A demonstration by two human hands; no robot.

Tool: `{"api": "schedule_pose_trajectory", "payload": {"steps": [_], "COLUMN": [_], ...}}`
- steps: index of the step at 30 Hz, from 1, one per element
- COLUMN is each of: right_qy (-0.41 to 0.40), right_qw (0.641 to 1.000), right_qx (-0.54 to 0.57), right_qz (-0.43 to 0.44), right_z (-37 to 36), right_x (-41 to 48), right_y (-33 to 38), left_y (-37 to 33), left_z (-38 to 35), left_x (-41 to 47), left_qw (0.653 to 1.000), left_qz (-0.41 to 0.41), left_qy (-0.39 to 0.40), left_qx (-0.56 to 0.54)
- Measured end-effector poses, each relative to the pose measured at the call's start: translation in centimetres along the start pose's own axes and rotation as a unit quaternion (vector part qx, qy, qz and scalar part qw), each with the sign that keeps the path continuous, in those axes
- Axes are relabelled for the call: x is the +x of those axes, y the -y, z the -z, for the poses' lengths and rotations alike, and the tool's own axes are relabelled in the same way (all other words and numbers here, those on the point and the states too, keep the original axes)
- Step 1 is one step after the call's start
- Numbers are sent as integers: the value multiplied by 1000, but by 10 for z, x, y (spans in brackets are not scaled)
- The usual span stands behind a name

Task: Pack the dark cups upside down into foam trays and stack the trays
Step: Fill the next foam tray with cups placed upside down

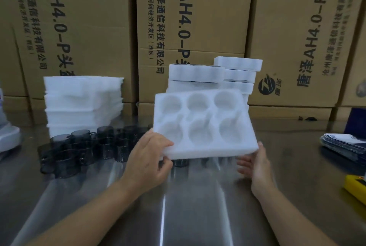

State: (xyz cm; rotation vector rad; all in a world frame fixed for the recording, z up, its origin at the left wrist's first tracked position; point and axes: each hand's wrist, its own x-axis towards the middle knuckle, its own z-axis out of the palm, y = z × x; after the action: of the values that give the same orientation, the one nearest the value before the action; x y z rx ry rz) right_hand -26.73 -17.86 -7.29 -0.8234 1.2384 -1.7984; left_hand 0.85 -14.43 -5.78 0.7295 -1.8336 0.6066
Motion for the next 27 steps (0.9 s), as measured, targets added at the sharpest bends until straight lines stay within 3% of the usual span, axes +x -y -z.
{"api": "schedule_pose_trajectory", "payload": {"steps": [4,8,12,14,18,22,24,27], "right_qy": [142,184,261,281,261,273,285,302], "right_qw": [981,952,934,933,944,947,944,936], "right_qx": [132,229,202,174,136,67,5,-85], "right_qz": [-30,-90,-136,-145,-147,-153,-166,-163], "right_z": [4,9,15,16,21,18,13,4], "right_x": [-2,-3,-6,-5,0,1,-2,-10], "right_y": [10,18,23,24,25,26,25,21], "left_y": [-8,-9,-8,-7,-2,17,30,49], "left_z": [4,5,2,1,0,-1,0,8], "left_x": [-10,-10,-14,-16,-17,-21,-23,-25], "left_qw": [998,995,993,994,980,950,941,931], "left_qz": [-25,-43,-58,-49,102,256,312,343], "left_qy": [58,91,105,94,2,-79,-95,-74], "left_qx": [-27,-7,14,-33,-173,-163,-93,101]}}
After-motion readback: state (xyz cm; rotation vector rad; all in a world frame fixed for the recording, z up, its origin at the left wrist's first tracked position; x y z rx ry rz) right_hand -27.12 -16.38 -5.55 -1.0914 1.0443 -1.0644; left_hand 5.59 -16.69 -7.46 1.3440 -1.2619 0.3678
